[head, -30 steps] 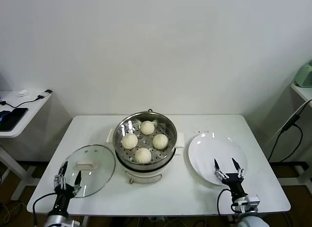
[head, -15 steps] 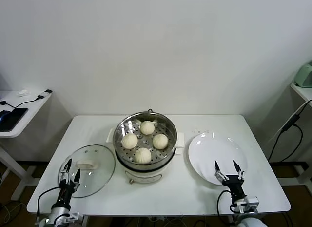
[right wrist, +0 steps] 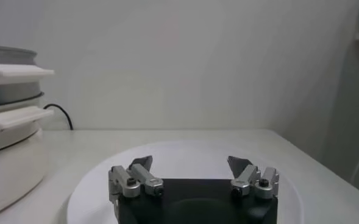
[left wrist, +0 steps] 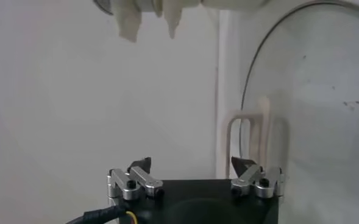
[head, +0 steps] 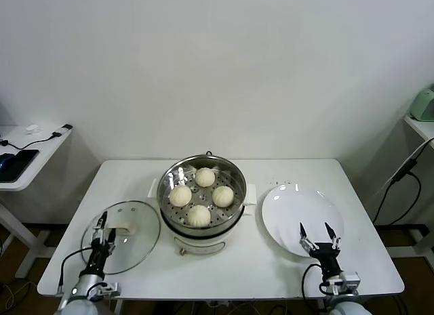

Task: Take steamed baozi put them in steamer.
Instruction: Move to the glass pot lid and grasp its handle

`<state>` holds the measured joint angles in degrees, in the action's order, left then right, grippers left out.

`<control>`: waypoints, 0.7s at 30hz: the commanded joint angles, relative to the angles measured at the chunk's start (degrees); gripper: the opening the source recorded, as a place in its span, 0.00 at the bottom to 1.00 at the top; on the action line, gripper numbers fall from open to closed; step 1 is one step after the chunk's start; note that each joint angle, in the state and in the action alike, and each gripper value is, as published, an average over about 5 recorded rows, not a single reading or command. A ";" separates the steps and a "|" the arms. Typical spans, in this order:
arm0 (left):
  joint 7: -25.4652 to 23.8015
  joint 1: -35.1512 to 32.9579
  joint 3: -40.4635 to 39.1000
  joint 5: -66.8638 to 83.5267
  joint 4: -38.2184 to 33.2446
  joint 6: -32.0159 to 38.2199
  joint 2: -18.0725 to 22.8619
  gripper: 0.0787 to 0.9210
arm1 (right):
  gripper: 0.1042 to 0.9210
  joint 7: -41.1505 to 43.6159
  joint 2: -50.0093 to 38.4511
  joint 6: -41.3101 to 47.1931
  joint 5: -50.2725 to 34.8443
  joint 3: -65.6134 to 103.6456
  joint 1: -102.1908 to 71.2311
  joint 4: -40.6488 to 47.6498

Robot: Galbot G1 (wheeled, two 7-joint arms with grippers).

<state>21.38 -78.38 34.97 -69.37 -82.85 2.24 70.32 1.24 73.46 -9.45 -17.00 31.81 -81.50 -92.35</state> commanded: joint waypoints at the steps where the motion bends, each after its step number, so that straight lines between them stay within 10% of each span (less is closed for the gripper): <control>1: -0.08 2.20 -0.99 -2.19 2.81 -1.05 -0.10 0.88 | 0.88 -0.05 0.26 0.10 0.26 -0.04 0.10 -0.14; 21: 1.04 2.78 -0.88 -3.77 5.50 -1.59 0.79 0.35 | 0.88 -0.22 1.18 0.70 1.90 -0.91 0.85 -1.10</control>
<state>22.29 -75.49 33.97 -72.78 -77.40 1.13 70.92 0.99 74.48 -8.87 -15.42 31.08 -80.83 -93.20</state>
